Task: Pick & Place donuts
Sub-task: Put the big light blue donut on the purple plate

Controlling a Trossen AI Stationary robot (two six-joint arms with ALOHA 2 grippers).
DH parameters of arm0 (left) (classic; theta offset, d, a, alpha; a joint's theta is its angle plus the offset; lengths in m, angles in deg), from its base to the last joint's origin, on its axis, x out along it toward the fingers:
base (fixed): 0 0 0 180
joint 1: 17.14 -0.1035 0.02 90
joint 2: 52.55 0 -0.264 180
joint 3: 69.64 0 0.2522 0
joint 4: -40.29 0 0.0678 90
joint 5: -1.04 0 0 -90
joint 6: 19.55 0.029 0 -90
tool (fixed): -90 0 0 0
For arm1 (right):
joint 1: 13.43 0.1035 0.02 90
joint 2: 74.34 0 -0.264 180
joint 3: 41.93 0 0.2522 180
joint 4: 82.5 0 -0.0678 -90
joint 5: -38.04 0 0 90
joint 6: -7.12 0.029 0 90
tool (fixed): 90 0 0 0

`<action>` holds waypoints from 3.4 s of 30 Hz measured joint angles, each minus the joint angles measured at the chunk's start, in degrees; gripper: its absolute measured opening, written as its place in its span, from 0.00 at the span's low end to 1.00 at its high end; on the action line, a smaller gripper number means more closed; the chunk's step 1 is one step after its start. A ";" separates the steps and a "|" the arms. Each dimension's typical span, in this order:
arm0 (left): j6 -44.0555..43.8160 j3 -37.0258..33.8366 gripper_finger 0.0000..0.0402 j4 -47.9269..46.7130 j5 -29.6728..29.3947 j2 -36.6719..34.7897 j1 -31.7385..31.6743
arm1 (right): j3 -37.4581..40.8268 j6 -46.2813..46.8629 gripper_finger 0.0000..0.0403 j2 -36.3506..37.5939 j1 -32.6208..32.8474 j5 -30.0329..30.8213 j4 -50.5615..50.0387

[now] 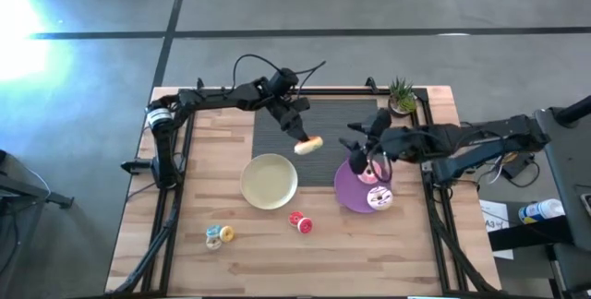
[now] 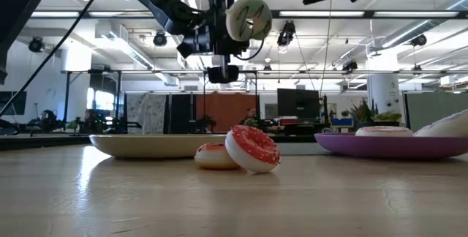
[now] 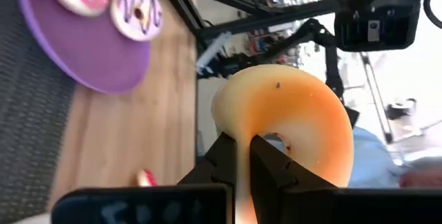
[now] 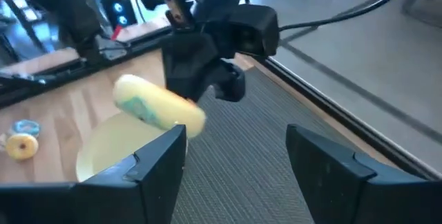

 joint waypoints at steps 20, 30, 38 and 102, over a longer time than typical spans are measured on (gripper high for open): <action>-4.28 -0.01 0.00 0.89 -3.63 0.00 1.41 | -13.11 -38.77 0.59 -16.43 -1.60 -10.36 -7.28; -4.55 -0.01 0.00 0.86 -5.28 0.01 3.53 | -12.96 -40.54 0.57 -16.79 -3.60 -16.11 -6.71; -4.53 -0.04 0.00 0.92 -6.28 0.02 3.72 | -12.67 -38.64 0.49 -18.70 -4.19 -20.65 -7.00; 28.52 -0.14 0.37 -37.77 -72.90 -20.22 8.99 | 10.86 19.48 0.64 -18.69 -8.95 -43.65 -19.88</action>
